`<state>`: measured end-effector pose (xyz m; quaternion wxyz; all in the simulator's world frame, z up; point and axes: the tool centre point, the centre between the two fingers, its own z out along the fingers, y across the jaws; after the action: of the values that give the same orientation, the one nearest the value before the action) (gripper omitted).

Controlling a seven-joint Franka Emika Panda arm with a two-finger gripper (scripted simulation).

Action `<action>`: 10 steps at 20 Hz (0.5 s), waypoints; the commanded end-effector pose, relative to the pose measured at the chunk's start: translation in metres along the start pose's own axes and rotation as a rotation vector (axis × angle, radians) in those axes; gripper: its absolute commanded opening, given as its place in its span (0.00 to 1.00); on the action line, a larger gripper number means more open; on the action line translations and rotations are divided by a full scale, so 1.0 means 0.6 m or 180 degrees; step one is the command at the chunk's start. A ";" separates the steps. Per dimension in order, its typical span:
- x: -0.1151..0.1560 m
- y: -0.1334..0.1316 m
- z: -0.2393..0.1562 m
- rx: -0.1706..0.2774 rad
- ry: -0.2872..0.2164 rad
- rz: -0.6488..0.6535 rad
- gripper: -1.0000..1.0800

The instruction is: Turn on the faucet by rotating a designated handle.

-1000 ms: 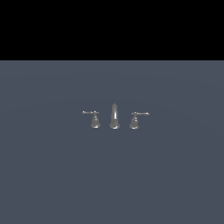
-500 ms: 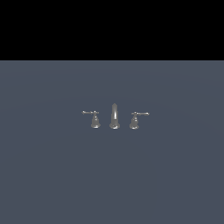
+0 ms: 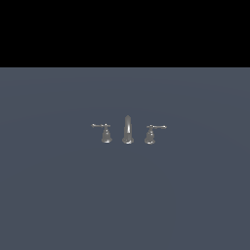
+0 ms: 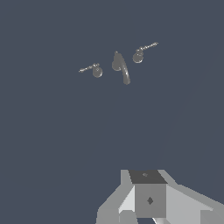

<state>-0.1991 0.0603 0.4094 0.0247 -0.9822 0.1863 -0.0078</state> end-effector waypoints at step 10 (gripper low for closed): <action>0.043 -0.082 0.111 -0.0017 0.0011 0.0765 0.00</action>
<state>-0.1613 0.0949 0.3543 0.0224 -0.9575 0.2873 -0.0061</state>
